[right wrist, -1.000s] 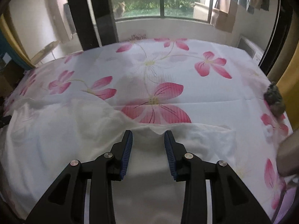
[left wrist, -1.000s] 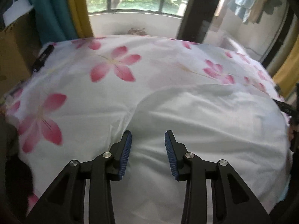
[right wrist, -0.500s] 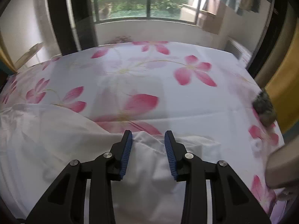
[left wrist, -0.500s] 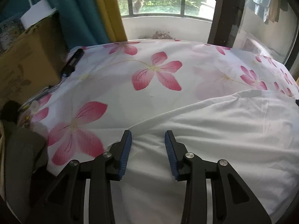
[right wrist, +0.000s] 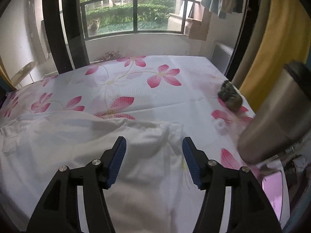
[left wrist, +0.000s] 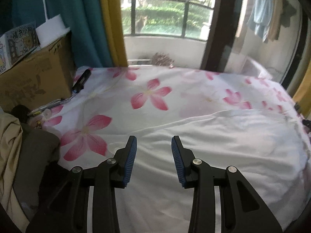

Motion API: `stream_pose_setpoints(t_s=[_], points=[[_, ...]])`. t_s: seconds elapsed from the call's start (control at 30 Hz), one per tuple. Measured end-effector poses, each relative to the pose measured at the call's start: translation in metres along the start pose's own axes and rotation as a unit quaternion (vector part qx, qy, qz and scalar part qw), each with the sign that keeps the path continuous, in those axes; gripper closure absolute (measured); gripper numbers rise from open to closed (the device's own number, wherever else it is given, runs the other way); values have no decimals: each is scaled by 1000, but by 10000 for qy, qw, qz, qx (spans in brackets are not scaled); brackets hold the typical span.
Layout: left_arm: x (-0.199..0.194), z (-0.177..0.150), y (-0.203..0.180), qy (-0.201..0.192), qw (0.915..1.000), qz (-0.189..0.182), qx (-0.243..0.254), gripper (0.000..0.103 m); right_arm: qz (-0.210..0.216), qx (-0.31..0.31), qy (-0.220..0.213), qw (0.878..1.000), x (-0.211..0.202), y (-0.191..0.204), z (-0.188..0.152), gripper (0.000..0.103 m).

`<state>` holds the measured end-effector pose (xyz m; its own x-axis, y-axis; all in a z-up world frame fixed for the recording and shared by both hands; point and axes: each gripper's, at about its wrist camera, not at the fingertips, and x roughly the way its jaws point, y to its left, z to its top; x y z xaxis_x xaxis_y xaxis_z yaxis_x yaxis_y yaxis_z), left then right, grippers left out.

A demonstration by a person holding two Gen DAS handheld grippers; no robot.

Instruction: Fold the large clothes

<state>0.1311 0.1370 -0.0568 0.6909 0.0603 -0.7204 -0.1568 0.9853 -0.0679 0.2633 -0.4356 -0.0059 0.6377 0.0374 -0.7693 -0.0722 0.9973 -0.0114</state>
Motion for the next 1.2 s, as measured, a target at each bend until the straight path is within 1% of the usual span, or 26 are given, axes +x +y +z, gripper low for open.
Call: stream_pose_setpoints(t_s=[0.1, 0.23, 0.37, 0.57, 0.7, 0.8, 0.97, 1.13, 1.17, 1.2], points=[[-13, -4, -15, -167, 9995, -261, 47, 64, 8, 21, -97, 10000, -14, 2, -6, 41], [-27, -15, -39, -196, 9984, -506, 168, 64, 41, 27, -215, 9998, -28, 6, -13, 39], [-36, -29, -56, -206, 9970, -722, 189, 64, 95, 9, -293, 9995, -43, 8, -25, 38], [-46, -46, -74, -219, 9951, -947, 164, 64, 165, 11, -326, 9993, -58, 8, -44, 36], [-48, -53, -87, -183, 9939, -1069, 189, 64, 252, 72, -282, 9993, -62, 7, -60, 30], [-48, -58, -100, -120, 9924, -1198, 252, 64, 282, 111, -217, 9993, -63, 4, -72, 29], [-42, -63, -127, 14, 9884, -1450, 446, 64, 376, 462, -68, 9982, -61, -13, -95, 28], [-31, -62, -152, 130, 9856, -1591, 554, 64, 760, 1022, 239, 9916, -43, -28, -114, 25], [-29, -59, -159, 125, 9845, -1646, 593, 64, 809, 1083, 267, 9905, -40, -29, -116, 24], [-28, -58, -162, 113, 9838, -1674, 624, 64, 826, 1102, 195, 9903, -41, -28, -116, 21]])
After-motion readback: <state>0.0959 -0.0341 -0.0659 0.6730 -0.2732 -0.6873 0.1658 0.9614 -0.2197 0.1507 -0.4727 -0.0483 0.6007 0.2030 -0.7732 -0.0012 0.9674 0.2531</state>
